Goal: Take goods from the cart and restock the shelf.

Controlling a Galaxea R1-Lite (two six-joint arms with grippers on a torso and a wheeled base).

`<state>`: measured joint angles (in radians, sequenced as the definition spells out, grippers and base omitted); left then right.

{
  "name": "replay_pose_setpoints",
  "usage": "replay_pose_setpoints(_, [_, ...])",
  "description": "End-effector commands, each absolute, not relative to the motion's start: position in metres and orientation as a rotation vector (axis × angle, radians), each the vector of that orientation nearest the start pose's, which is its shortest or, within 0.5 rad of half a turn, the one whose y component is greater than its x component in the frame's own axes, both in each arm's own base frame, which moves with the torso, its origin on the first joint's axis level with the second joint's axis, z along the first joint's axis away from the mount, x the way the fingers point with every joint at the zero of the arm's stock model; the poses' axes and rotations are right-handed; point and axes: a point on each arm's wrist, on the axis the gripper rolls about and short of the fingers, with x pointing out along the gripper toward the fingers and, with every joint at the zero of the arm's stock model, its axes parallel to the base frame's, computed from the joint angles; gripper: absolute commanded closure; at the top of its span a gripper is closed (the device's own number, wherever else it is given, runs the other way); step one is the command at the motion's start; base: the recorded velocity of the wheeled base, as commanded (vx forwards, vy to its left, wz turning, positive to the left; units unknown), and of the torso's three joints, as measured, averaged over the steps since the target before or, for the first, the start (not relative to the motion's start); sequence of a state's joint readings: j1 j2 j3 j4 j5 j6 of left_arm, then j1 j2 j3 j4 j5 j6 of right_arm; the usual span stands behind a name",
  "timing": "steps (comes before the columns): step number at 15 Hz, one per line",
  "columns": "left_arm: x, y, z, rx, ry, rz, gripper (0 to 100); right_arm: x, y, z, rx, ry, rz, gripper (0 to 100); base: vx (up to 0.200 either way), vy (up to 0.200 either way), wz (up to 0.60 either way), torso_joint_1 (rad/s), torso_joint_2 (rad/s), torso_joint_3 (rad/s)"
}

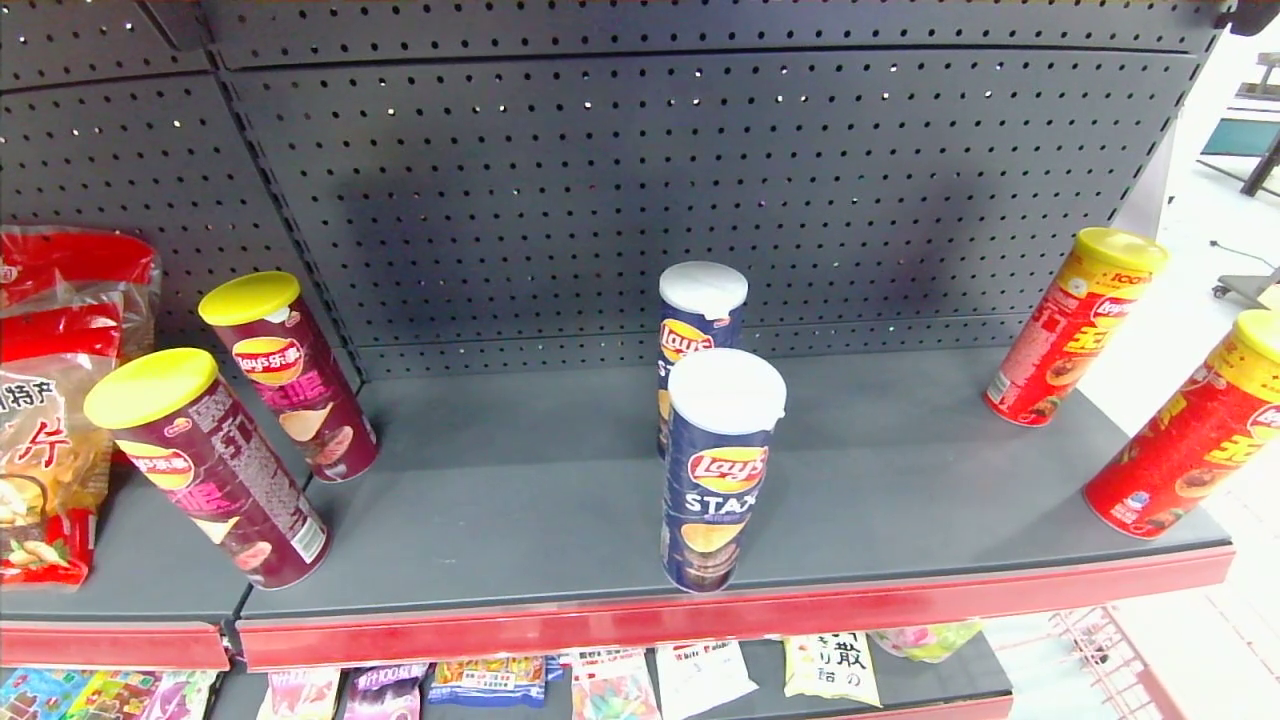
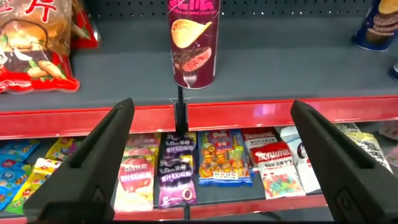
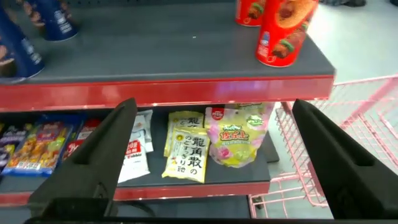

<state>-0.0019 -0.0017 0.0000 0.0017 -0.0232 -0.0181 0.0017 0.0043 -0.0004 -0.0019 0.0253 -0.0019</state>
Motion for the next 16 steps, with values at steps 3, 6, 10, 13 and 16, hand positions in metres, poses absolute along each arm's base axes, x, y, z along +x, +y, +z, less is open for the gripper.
replay_pose_setpoints(3, [-0.0228, -0.0005, 0.0753, -0.011, 0.002, -0.025, 0, -0.0226, 0.0005, 0.0757, -0.002, 0.002, 0.025, 0, 0.000, 0.000, 0.00, 0.000, 0.00, 0.000])
replay_pose_setpoints(6, [-0.0228, -0.0004, 0.0753, -0.006, 0.002, -0.023, 0, -0.0226, 0.0005, 0.0757, -0.002, 0.002, 0.025, 0, 0.000, 0.000, 0.00, 0.000, 0.00, 0.000])
replay_pose_setpoints(10, [-0.0228, -0.0004, 0.0753, -0.006, 0.002, -0.023, 0, -0.0226, 0.0005, 0.0757, 0.000, 0.002, 0.025, 0, 0.000, 0.000, 0.00, 0.000, 0.00, 0.000])
replay_pose_setpoints(13, [-0.0228, -0.0004, 0.0753, -0.006, 0.002, -0.023, 0, -0.0226, 0.0005, 0.0757, 0.000, 0.002, 0.025, 0, 0.000, 0.000, 0.00, 0.000, 0.00, 0.000])
replay_pose_setpoints(16, [-0.0228, -0.0004, 0.0753, -0.008, 0.002, -0.023, 0, -0.0226, 0.0005, 0.0757, -0.002, 0.002, 0.025, 0, 0.000, 0.000, 0.00, 0.000, 0.00, 0.000])
